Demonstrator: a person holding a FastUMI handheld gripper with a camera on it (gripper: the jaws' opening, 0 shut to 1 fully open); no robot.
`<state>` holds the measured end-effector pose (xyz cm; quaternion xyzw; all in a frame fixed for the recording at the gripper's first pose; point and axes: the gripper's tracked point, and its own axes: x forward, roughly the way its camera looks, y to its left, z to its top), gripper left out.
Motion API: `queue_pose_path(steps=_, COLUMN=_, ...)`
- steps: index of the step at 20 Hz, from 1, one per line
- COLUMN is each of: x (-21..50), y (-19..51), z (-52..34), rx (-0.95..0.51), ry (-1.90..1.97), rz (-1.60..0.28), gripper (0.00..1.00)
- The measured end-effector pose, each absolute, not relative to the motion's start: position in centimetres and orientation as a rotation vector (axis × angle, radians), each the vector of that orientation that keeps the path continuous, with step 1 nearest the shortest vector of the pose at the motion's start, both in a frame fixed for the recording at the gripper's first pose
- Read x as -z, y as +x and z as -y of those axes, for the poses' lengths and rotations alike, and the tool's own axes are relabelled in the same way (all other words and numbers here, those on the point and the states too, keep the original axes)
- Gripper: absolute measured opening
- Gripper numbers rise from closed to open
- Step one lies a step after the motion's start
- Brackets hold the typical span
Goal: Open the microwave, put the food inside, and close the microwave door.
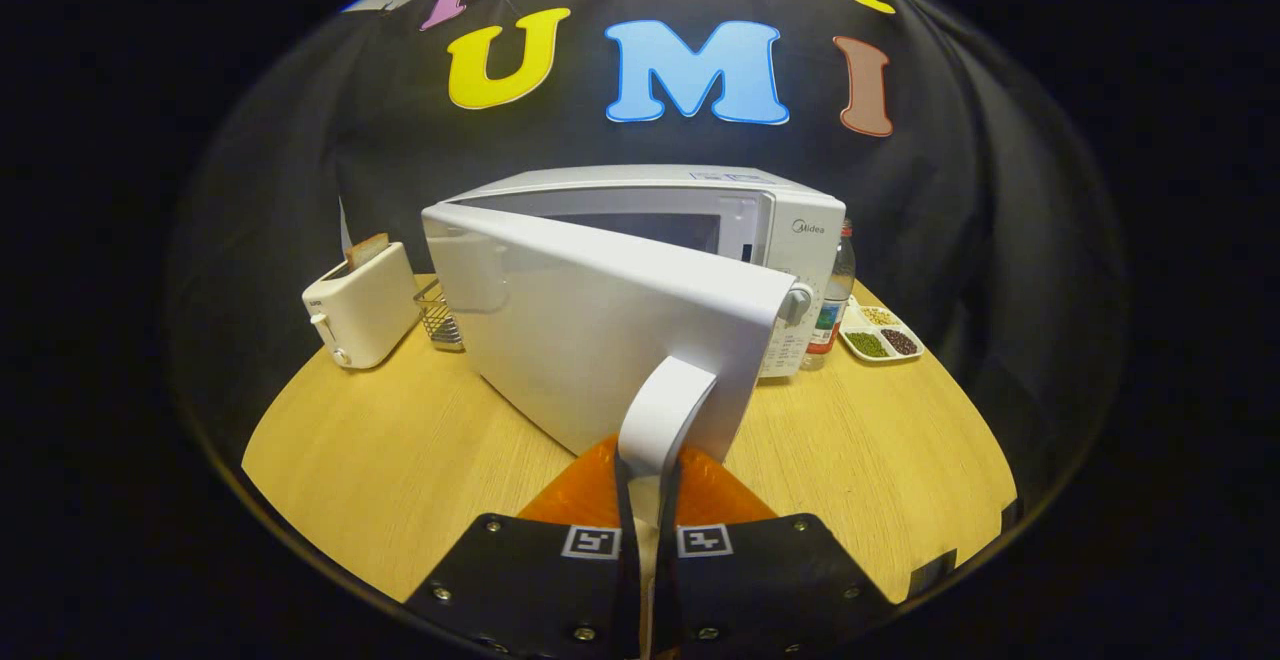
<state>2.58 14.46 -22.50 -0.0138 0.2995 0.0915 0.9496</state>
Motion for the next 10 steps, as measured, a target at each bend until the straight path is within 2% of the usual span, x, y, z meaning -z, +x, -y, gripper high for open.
queue_pose_path(steps=4, x=22.4, y=0.4, z=-16.4, rx=-0.170, ry=-0.005, rz=-0.594, gripper=0.08)
queue_pose_path(steps=10, x=22.5, y=-2.6, z=-19.6, rx=-0.192, ry=0.019, rz=-0.582, gripper=0.14)
